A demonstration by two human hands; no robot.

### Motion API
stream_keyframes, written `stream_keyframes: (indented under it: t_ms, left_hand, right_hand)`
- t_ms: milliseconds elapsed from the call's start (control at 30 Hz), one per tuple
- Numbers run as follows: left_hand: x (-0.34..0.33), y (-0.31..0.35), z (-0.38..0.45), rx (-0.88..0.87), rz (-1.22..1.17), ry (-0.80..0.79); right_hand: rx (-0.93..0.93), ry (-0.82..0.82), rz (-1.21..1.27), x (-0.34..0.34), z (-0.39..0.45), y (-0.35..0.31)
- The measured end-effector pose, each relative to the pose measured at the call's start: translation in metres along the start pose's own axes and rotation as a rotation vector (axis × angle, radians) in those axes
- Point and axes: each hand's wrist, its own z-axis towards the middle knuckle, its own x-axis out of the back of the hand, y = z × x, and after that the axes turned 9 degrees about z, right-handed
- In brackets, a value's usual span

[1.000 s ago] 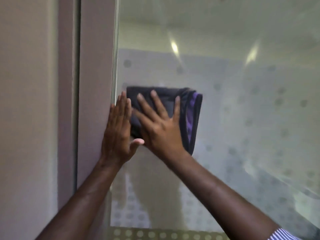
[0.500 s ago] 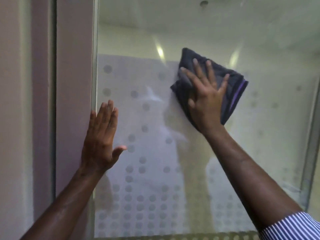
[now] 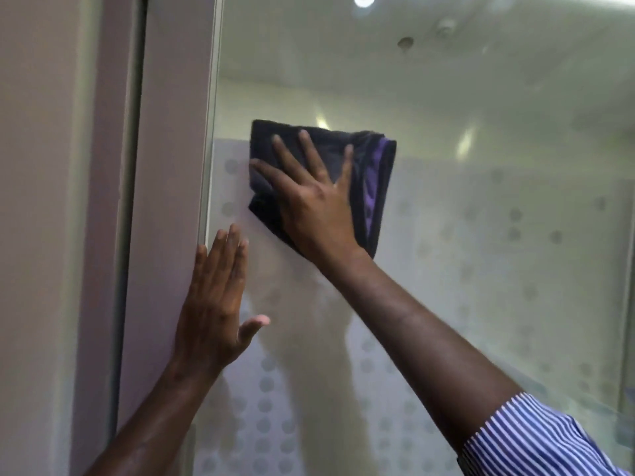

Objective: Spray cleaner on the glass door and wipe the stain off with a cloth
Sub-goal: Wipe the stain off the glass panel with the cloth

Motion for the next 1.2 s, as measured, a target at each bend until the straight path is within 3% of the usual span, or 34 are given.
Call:
stream_keyframes:
  t_ms: [100,267,533,700,833,967,1200]
  left_hand:
    - [-0.001,-0.001,-0.001,-0.006,-0.008,0.011]
    - [-0.004,-0.004,-0.001,-0.017,-0.002,0.027]
    - [-0.009,-0.005,-0.002,-0.021,-0.003,0.057]
    - [-0.011,-0.005,-0.001,-0.021,0.024,0.038]
    - [-0.011,-0.004,-0.001,-0.027,0.034,0.033]
    - [-0.010,-0.003,-0.002,-0.024,-0.014,0.050]
    - [-0.006,-0.004,-0.006,-0.028,-0.154,0.096]
  right_hand:
    - [-0.052,0.039,-0.008,0.015,0.044,0.027]
    - [-0.469,0.276,0.098,0.074,0.061,0.123]
    - [-0.968,0.550,0.051,0.133,-0.072,0.242]
    - [-1.207,0.640,0.083,0.121,-0.160,0.237]
    - [-1.095,0.644,0.104,0.076,-0.200,0.157]
    - [-0.897,0.483,0.113,0.027,-0.194,0.072]
    - [-0.226,0.144,0.101,-0.050,-0.201,-0.058]
